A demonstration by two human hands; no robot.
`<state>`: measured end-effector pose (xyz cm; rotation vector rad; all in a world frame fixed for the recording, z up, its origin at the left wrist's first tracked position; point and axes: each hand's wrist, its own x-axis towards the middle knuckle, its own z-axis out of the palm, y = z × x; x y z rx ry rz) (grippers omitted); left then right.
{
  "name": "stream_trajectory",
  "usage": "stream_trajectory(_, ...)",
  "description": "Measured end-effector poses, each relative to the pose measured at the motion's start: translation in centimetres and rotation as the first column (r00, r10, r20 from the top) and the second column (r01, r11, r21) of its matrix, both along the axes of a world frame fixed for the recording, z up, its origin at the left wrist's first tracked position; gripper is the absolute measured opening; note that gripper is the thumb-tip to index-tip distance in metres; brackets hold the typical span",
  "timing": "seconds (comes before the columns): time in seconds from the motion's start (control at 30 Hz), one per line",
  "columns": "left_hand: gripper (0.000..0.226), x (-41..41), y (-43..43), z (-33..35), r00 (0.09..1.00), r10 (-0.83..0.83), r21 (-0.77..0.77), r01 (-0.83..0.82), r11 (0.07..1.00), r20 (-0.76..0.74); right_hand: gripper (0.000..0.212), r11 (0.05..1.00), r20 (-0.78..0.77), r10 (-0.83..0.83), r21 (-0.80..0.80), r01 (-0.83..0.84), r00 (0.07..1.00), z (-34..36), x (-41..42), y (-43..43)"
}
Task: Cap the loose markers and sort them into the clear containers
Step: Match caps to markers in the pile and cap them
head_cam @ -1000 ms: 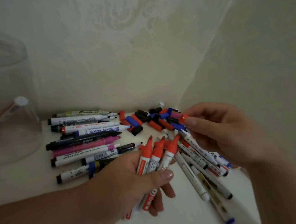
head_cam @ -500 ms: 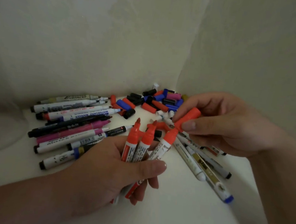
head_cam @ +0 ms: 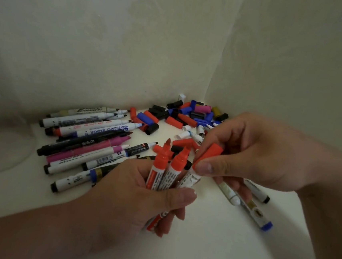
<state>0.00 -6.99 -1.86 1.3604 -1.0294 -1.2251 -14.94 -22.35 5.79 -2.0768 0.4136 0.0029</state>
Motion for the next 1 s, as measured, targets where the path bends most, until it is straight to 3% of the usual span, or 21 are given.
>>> stream_trajectory(0.1, 0.033, 0.1, 0.1, -0.2, 1.000, 0.012, -0.009, -0.011, 1.000, 0.005, 0.030, 0.996, -0.016, -0.005, -0.089, 0.003, 1.000, 0.1, 0.1, 0.2)
stream_trajectory(0.23, 0.034, 0.4, -0.2, -0.3, 1.000, -0.024, -0.010, 0.024, 1.000, -0.016, 0.029, 0.997, 0.046, -0.028, -0.069, 0.031, 0.999, -0.6, 0.4, -0.3)
stream_trajectory(0.37, 0.034, 0.6, -0.5, -0.3, 0.994, -0.102, -0.014, 0.101, 0.995, -0.038, 0.033, 0.993, 0.153, 0.001, 0.112, -0.019, 0.988, -2.2, 0.5, -1.7)
stream_trajectory(0.47, 0.025, 0.7, -0.5, -0.5, 0.985, -0.168, 0.007, 0.168, 0.986, 0.031, 0.050, 0.935, 0.240, -0.243, 0.318, 0.160, 0.940, -2.7, 1.0, -3.4)
stream_trajectory(0.53, 0.024, 1.0, -0.4, -0.5, 0.986, -0.164, 0.025, 0.163, 0.986, 0.041, 0.037, 0.911, 0.228, -0.404, 0.181, 0.369, 0.886, -2.6, 2.3, -4.2)
stream_trajectory(0.57, 0.022, 1.1, -0.5, -0.4, 0.986, -0.162, 0.025, 0.161, 0.987, 0.033, 0.029, 0.892, 0.195, -0.439, -0.026, 0.452, 0.877, -2.7, 3.3, -4.6)
stream_trajectory(0.63, 0.015, 1.1, -0.6, -0.1, 0.987, -0.161, -0.002, 0.161, 0.987, -0.007, 0.016, 0.782, 0.092, -0.410, -0.477, 0.401, 0.908, -2.8, 5.8, -5.3)
stream_trajectory(0.67, 0.018, 1.0, -0.6, 0.0, 0.988, -0.153, -0.014, 0.152, 0.988, -0.021, 0.014, 0.733, 0.024, -0.379, -0.602, 0.316, 0.925, -2.8, 7.1, -5.4)
stream_trajectory(0.77, 0.036, 1.0, -0.7, 0.1, 0.990, -0.141, -0.032, 0.140, 0.990, -0.023, 0.016, 0.637, -0.186, -0.344, -0.766, 0.083, 0.921, -3.7, 10.5, -6.2)
stream_trajectory(0.83, 0.040, 1.1, -0.7, 0.1, 0.990, -0.138, -0.033, 0.137, 0.990, -0.023, 0.019, 0.557, -0.235, -0.361, -0.831, 0.006, 0.903, -3.9, 12.0, -6.4)
stream_trajectory(1.0, 0.035, 1.1, -0.7, 0.3, 0.989, -0.121, -0.035, 0.118, 0.992, -0.081, 0.024, 0.546, -0.228, -0.387, -0.838, 0.022, 0.894, -4.1, 13.3, -5.9)
